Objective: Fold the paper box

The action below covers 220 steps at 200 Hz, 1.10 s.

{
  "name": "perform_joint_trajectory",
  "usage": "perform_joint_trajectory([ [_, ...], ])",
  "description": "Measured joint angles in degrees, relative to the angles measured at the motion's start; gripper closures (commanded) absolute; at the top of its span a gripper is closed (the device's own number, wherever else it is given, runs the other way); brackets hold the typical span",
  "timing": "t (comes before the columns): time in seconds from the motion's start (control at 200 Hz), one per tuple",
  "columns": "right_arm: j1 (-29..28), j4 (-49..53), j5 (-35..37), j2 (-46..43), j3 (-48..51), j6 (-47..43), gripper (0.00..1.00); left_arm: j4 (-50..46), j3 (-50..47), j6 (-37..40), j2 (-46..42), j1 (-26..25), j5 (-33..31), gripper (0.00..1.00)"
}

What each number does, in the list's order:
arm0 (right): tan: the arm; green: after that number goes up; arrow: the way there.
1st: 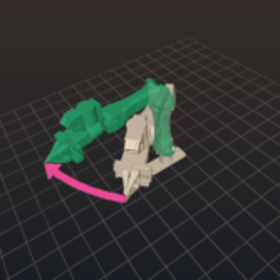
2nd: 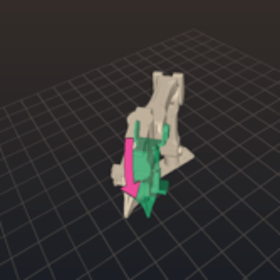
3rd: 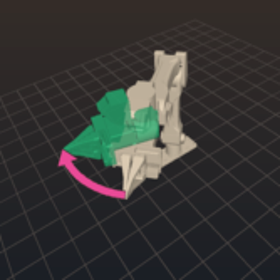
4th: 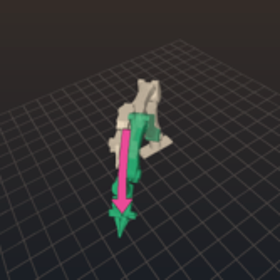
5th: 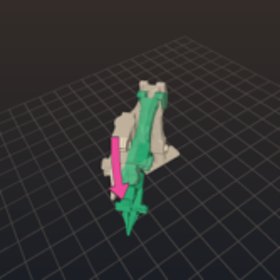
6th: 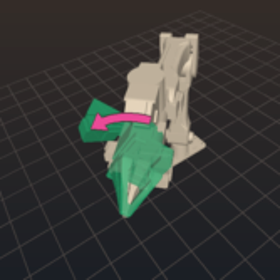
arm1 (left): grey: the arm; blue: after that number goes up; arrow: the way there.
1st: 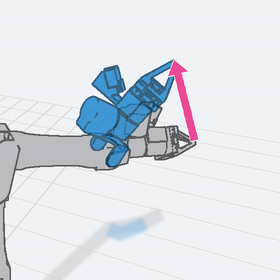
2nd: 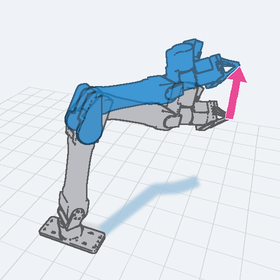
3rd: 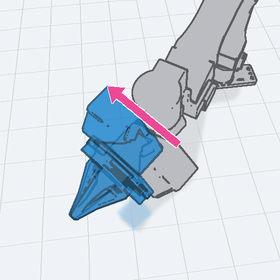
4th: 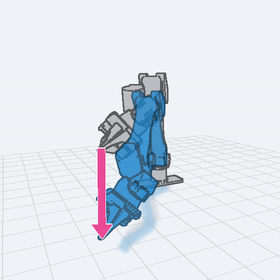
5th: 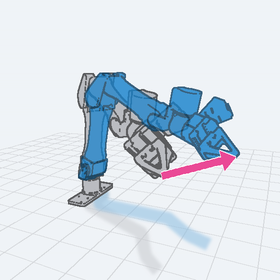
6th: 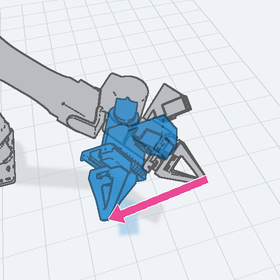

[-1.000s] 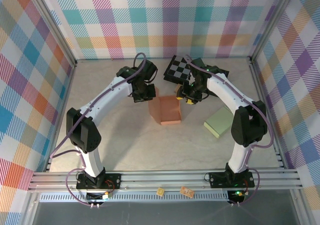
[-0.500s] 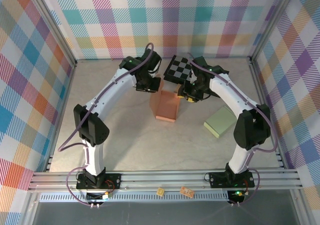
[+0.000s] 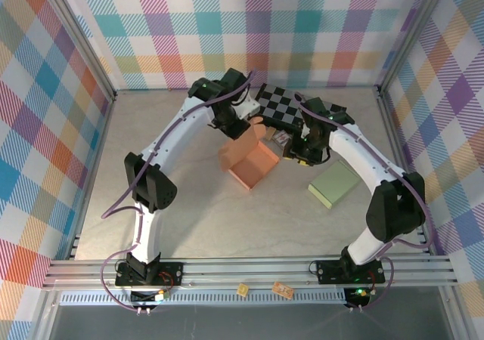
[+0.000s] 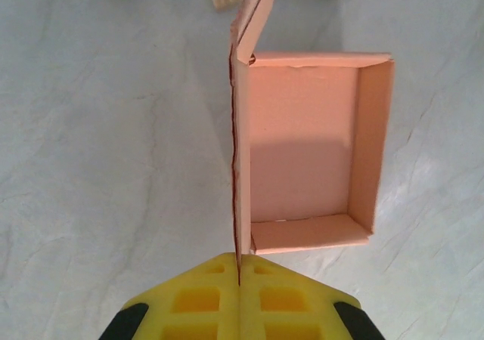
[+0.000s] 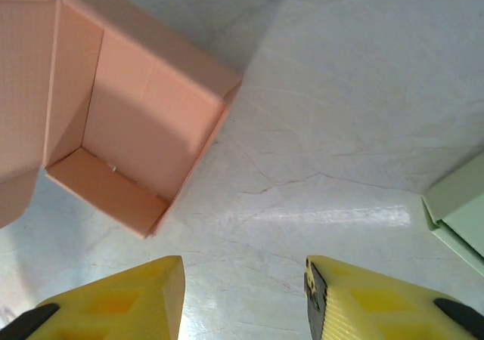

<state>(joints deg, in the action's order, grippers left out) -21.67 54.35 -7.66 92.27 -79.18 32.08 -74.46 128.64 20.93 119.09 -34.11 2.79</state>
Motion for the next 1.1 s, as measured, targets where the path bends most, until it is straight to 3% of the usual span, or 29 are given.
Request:
perform_joint_trajectory([
  [0.215,-0.02,0.68,0.17,-0.09,1.51,-0.02,0.53,0.76,-7.04,11.91,-3.67,-2.05,0.17,1.00],
  [0.47,-0.02,-3.89,-1.55,-0.48,4.13,-2.58,0.52,2.78,-8.39,18.03,-5.29,-4.92,0.07,0.97],
  [0.495,-0.02,-4.66,-1.84,-0.66,4.72,-3.17,0.52,3.37,-8.92,18.10,-5.35,-4.94,-0.13,0.94],
  [0.55,-0.02,-6.19,-2.54,-0.98,6.05,-4.68,0.52,4.81,-10.01,18.08,-5.38,-5.09,-0.66,0.70],
  [0.58,-0.02,-7.06,-2.93,-1.18,6.75,-5.64,0.52,5.62,-10.54,17.64,-5.38,-5.14,-0.92,0.63],
  [0.705,-0.02,-10.29,-3.54,-1.90,9.16,-9.66,0.48,10.27,-13.44,15.89,-6.56,-5.14,-1.81,0.48],
  [0.93,-0.02,-13.70,-2.80,-3.54,11.02,-16.39,0.46,16.79,-17.94,12.35,-10.86,-5.14,-1.81,0.37],
  [1.1,-0.02,-15.78,-1.75,-4.59,11.06,-19.23,0.46,20.87,-17.94,4.98,-12.26,-4.48,-1.36,0.30],
])
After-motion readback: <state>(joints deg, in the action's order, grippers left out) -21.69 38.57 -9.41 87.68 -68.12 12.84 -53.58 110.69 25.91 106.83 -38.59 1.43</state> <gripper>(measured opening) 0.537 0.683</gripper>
